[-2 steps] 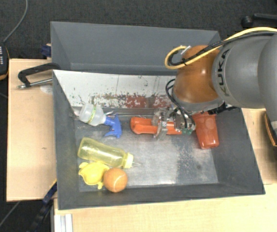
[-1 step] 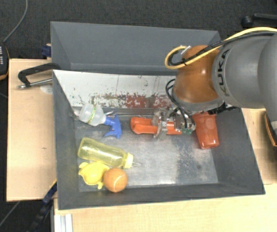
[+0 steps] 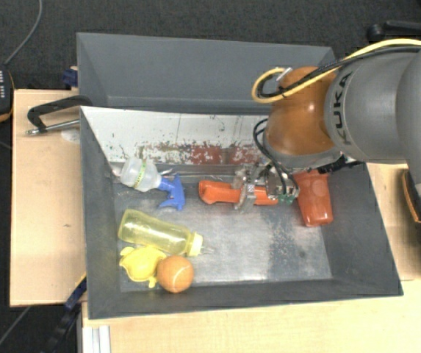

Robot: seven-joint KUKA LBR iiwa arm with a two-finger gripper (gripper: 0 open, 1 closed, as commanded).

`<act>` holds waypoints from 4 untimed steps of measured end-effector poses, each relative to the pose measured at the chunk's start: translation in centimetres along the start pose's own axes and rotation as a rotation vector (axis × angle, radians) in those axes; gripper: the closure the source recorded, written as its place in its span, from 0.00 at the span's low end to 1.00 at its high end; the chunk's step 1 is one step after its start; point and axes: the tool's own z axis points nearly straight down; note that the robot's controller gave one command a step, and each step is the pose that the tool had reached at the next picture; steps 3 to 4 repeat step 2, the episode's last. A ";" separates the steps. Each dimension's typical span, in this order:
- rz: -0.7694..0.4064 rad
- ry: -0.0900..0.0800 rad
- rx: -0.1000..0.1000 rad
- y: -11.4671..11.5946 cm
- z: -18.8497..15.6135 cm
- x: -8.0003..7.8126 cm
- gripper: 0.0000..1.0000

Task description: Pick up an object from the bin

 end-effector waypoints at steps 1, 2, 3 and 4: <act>0.000 0.003 0.000 0.0 -3.0 0.1 1.00; 0.000 -0.006 -0.001 0.1 -5.4 -0.2 1.00; 0.000 -0.006 -0.001 0.1 -5.4 -0.2 1.00; 0.000 -0.006 -0.001 0.1 -5.4 -0.2 1.00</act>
Offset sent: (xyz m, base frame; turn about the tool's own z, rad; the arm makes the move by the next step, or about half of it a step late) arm -0.0001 0.0000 0.0733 0.0000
